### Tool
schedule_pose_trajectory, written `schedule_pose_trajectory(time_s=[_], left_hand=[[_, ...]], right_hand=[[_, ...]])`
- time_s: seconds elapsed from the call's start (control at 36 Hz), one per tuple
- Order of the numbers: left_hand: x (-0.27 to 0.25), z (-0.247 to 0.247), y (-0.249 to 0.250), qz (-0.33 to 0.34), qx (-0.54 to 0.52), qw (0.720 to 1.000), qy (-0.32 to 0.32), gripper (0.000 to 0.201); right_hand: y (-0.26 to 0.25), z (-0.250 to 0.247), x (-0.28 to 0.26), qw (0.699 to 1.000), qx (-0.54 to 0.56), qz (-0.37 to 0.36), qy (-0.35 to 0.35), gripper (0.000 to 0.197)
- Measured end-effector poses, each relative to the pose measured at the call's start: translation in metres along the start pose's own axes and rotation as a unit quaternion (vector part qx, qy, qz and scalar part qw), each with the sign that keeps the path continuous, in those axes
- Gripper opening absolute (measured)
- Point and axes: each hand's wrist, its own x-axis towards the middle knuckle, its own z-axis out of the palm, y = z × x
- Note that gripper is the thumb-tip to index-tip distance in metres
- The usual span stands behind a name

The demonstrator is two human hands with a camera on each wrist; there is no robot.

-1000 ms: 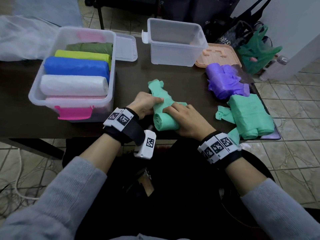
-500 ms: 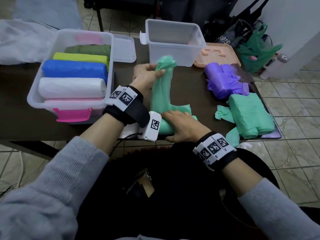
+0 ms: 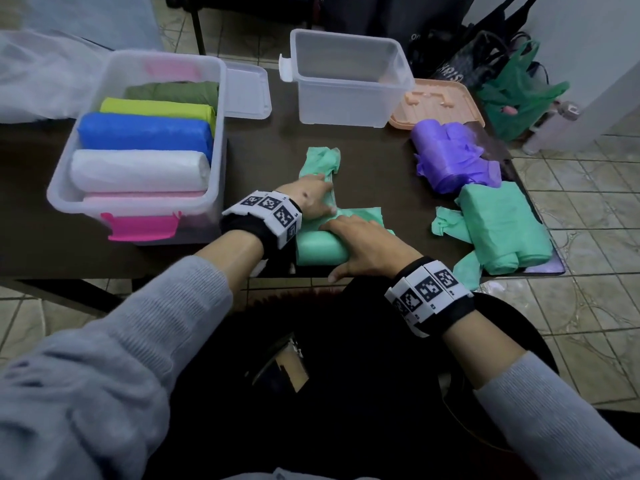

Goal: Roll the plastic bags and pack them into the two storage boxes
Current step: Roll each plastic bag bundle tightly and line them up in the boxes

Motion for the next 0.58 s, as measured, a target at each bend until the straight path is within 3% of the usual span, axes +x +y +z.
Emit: schedule_pose_trajectory(time_s=[0.11,0.19,0.31,0.42,0.58], left_hand=[[0.002,0.01,-0.007,-0.009,0.033,0.999,-0.036,0.078],[0.002,0.012,-0.007,-0.029,0.057,0.998,-0.03,0.087],[0.004,0.016,-0.005,-0.049,0.165,0.985,-0.011,0.095],[0.006,0.014,-0.015,-0.064,0.146,0.987,0.008,0.106],[0.005,0.006,-0.013,-0.062,0.102,0.992,0.05,0.098]], right_hand=[[-0.003,-0.002,0.0,1.0,-0.012,0.005,-0.007,0.087],[-0.004,-0.003,0.003,1.0,-0.009,0.015,-0.012,0.083],[-0.006,-0.005,0.006,1.0,0.002,0.015,-0.014,0.083],[-0.006,-0.004,0.007,1.0,0.005,0.021,-0.013,0.079],[-0.005,-0.004,0.01,0.999,0.014,0.027,-0.011,0.08]])
